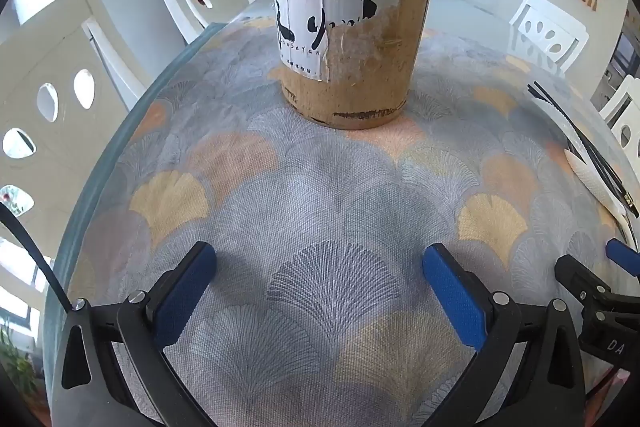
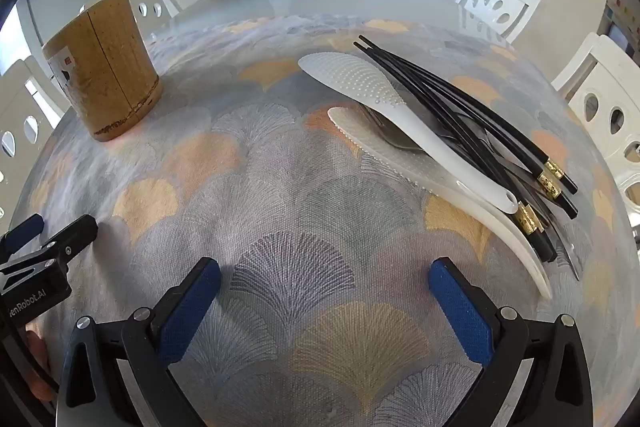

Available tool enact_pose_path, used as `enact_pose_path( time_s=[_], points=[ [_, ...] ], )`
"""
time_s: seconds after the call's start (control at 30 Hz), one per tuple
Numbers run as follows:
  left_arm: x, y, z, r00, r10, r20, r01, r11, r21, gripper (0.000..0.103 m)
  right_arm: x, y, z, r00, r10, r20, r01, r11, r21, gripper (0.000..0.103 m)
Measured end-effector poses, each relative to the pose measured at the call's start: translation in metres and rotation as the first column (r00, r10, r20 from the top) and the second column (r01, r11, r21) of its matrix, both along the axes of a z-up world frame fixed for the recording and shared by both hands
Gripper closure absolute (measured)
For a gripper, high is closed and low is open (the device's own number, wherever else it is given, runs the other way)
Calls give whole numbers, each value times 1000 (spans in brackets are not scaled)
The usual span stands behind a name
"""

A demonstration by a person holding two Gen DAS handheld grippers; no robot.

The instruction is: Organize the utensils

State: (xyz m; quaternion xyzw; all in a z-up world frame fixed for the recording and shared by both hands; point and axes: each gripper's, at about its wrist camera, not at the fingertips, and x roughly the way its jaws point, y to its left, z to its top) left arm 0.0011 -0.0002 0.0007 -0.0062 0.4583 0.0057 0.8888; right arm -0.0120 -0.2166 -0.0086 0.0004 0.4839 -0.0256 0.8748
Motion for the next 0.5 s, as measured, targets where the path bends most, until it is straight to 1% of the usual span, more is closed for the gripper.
enact_pose_path(
  time_s=[0.07,0.1,0.2,0.27,0.3,0.33,0.4,0.47,0.5],
  points=[
    [0,0,1,1000,-1,-13,1,1000,2,0,1,2,0,1000,3,-3,-3,1000,-1,0],
    [0,0,1,1000,-4,-21,4,1000,3,0,0,0,0,1000,4,5,-5,1000,27,0],
    [0,-3,3,999,-17,-50,18,1000,14,0,0,2,0,1000,16,0,-16,1000,25,0],
    [-2,-1,4,999,-21,-48,21,1000,-3,0,-3,-2,2,1000,28,-7,-28,999,21,0],
    [4,4,3,999,-12,-45,11,1000,-19,0,-1,-2,0,999,34,-13,-34,999,21,0],
    [2,5,5,1000,-7,-31,6,999,-33,0,-1,-2,0,999,39,-14,-38,999,21,0],
    [-8,7,9,1000,22,10,-21,999,-32,0,-3,-2,0,999,42,-2,-42,999,13,0],
    [-16,10,19,996,44,73,-41,998,-41,0,-6,0,3,999,40,3,-40,999,0,0],
    [-17,10,23,995,47,92,-42,998,-49,0,-7,0,6,999,37,2,-37,999,-10,0]
  ],
)
